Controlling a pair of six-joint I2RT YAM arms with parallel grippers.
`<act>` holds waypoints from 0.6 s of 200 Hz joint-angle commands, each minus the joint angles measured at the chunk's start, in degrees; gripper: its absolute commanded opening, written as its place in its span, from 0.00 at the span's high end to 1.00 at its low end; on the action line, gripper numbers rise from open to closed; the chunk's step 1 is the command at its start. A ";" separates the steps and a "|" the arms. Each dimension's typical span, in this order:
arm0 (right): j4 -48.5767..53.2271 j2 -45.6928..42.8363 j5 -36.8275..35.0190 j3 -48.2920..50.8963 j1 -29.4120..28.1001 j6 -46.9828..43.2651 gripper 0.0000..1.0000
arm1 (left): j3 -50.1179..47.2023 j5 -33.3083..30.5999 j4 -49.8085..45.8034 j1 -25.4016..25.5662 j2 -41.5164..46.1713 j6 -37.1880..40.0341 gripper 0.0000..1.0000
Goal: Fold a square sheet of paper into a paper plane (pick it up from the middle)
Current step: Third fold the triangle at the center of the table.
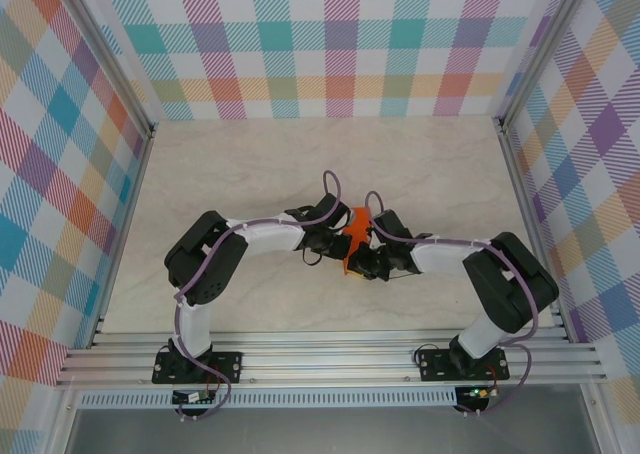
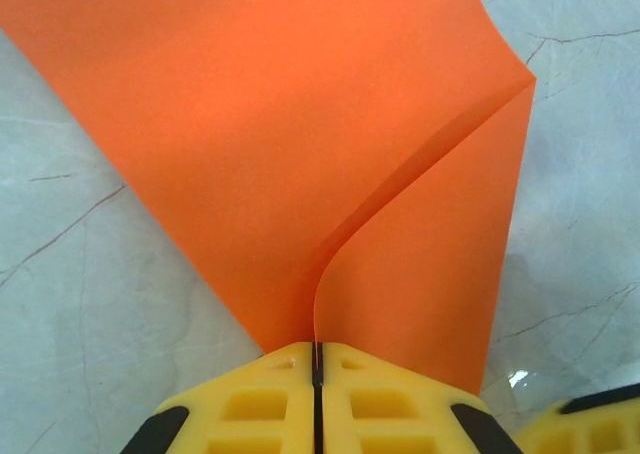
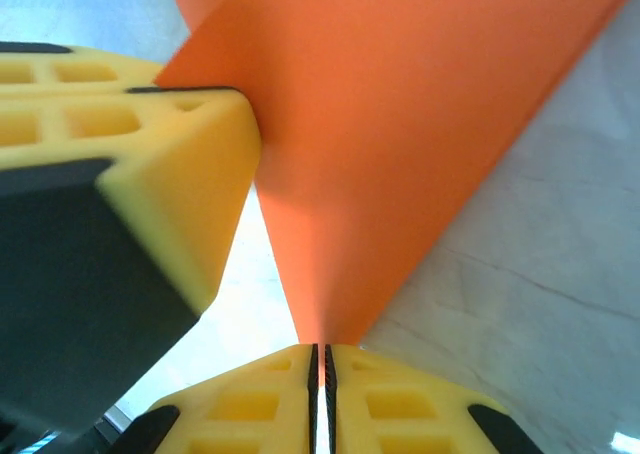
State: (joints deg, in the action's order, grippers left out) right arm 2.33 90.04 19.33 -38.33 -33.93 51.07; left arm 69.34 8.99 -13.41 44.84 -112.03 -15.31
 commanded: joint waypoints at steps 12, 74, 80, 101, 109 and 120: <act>4.80 -3.48 -1.03 -2.06 6.96 -4.72 0.87 | 0.79 0.26 -2.05 -0.72 -1.02 0.76 0.92; 0.28 3.33 8.14 -6.71 11.69 -7.28 0.87 | 1.19 0.29 -2.00 -0.72 -0.85 0.55 0.91; -0.20 4.13 8.82 -7.21 11.70 -7.46 0.87 | 1.28 0.30 -2.97 -0.72 -0.91 0.66 0.91; -0.09 8.00 8.85 -9.12 11.70 -7.99 0.87 | 1.49 0.35 -3.99 -0.72 -1.00 0.64 0.91; 0.16 9.38 8.20 -9.54 11.72 -8.24 0.87 | 1.62 0.41 -4.15 -0.73 -1.02 0.63 0.90; 0.93 11.17 6.93 -9.92 11.74 -8.67 0.88 | 1.64 0.52 -4.25 -0.72 -1.00 0.57 0.90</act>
State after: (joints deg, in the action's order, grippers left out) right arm 2.83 97.76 25.93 -46.44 -22.44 44.56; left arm 69.63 8.99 -14.39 44.84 -112.03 -15.33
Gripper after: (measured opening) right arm 0.128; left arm 0.096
